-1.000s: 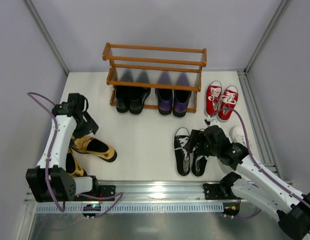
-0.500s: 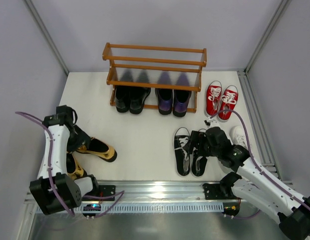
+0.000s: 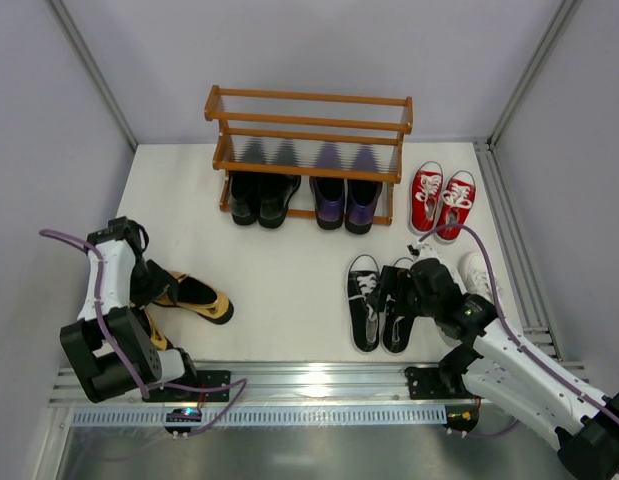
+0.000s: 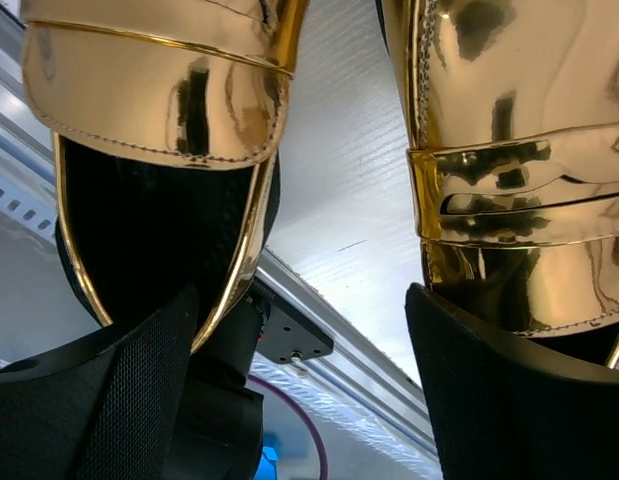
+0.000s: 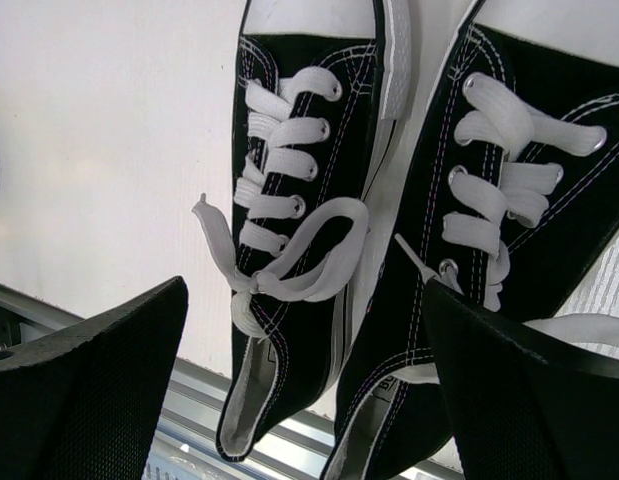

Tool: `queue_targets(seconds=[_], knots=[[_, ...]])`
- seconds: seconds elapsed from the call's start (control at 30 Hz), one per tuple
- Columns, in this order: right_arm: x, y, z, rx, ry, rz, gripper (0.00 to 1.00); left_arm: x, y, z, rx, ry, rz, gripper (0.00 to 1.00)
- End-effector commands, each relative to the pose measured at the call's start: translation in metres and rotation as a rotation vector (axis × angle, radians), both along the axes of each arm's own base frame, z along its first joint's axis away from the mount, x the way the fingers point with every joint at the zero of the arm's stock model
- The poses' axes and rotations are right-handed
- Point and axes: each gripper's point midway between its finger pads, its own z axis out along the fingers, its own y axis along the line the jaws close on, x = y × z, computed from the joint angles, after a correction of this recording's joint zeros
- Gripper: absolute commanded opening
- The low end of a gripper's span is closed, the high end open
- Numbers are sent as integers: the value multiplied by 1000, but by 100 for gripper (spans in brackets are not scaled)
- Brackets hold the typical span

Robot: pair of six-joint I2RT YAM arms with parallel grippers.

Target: Place and organize the shoes onto the shoe shelf

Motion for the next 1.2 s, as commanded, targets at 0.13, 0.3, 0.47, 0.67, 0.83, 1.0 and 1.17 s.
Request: queue_targets(seconds=[0.13,0.3,0.47,0.67,0.83,1.0,1.17], knots=[[-4,0,-8,16,20,-20,100,7,-34,-11,-189,-74,1,50],[-4,0,-12,25,36,-39,100,-5,-45,-9,-215,-97,-3,1],[0,2,-11,21,38,-41,100,-10,-65,0,-292,-158,6,0],[3,4,-13,5,51,-36,100,-13,-84,16,-327,-236,-6,0],[5,5,-14,1,52,-36,100,-5,-87,16,-326,-291,-1,0],[5,4,-16,-10,57,-36,100,4,-79,9,-282,-305,11,0],[5,3,-15,-13,51,-37,100,16,-74,7,-251,-356,47,29]])
